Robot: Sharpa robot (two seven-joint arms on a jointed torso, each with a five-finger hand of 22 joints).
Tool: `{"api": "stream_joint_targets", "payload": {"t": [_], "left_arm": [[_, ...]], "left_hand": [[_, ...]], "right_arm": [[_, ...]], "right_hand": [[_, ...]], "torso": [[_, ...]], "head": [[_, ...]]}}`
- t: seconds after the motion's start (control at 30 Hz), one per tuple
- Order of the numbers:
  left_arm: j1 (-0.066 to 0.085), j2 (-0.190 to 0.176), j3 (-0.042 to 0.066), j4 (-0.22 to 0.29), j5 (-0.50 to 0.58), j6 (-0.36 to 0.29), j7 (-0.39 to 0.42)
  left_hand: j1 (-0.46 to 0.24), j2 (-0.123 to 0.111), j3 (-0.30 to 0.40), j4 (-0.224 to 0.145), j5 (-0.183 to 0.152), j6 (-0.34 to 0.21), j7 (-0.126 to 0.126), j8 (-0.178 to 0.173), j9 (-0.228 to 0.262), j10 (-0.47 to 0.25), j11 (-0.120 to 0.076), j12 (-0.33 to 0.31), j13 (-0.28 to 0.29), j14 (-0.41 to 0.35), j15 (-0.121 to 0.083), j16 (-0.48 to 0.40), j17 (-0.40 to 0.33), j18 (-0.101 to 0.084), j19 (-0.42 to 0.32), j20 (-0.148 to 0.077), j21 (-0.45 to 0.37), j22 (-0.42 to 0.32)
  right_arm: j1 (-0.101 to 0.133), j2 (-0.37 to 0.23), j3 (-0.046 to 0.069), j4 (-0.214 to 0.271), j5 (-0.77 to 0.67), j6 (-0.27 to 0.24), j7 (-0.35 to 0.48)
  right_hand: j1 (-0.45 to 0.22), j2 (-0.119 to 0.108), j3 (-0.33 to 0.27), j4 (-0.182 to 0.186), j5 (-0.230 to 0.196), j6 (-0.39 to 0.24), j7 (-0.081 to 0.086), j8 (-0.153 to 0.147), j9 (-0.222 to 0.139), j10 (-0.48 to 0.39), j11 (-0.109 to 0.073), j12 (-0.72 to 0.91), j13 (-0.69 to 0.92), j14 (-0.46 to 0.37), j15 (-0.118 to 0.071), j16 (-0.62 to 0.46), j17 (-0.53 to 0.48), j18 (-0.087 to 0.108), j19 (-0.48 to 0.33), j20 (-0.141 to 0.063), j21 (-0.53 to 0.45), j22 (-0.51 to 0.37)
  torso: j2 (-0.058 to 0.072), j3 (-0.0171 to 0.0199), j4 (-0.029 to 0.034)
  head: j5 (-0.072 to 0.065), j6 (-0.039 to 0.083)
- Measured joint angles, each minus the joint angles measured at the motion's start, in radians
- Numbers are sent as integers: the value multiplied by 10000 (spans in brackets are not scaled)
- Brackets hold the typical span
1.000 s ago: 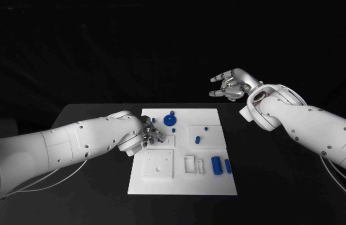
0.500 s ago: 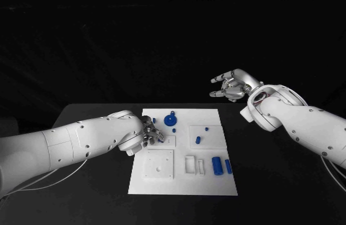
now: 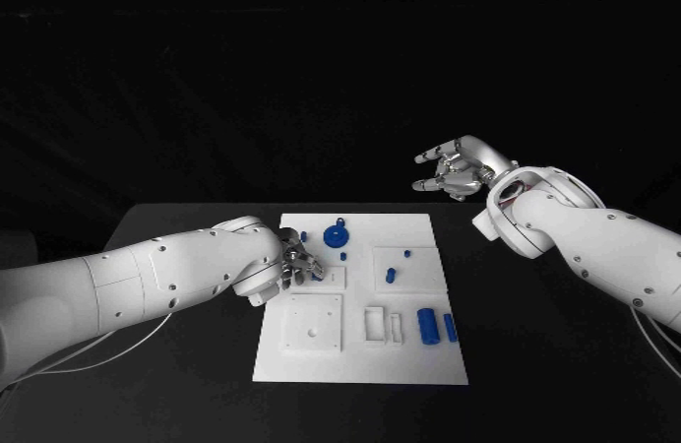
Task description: Assemble the parts on the task board
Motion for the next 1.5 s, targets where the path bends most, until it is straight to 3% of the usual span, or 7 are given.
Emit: {"api": "stream_joint_targets", "payload": {"t": [0.3,0.47,0.87,1.5], "left_arm": [[-1,13,0,-26,0,34,-2],[0,37,0,-61,1,59,-11],[-10,50,-2,-18,-58,47,-26],[-64,-517,-28,720,-280,-398,2]], "left_hand": [[1,-1,-12,11,0,0,0,-19,286,0,0,0,-1,-1,1,0,-40,0,0,0,-7,39],[14,-12,-78,76,-352,1,-1,-50,510,0,0,0,-24,-2,2,0,-171,0,37,-37,-112,70],[15,-12,-82,77,-387,1,-1,-16,738,0,0,-61,-55,-4,4,-69,-269,-1,37,-37,-151,126],[61,-2,-77,47,-251,1,-1,-11,748,0,0,-61,-54,5,-5,-70,-194,0,111,-35,-191,220]], "right_arm": [[-1,30,0,-22,1,14,3],[-1,41,0,-35,1,23,4],[-6,84,0,-84,1,35,11],[-21,71,0,-122,2,50,24]], "right_hand": [[1,-1,27,-26,0,0,-1,0,0,0,0,0,0,0,0,0,0,0,0,0,0,0],[1,-1,27,-26,0,0,-1,0,0,0,0,0,1,0,0,0,-1,0,0,0,0,0],[-52,52,26,-26,-1,0,-2,0,0,0,0,0,1,0,0,0,-1,-2,0,0,0,0],[-51,51,69,-69,-1,32,-34,0,0,0,0,0,2,0,0,0,12,-3,0,0,0,0]], "torso": [[1,0,0],[1,3,-3],[3,2,-7],[2,-10,5]], "head": [[9,1],[12,-14],[8,-22],[-30,-28]]}}
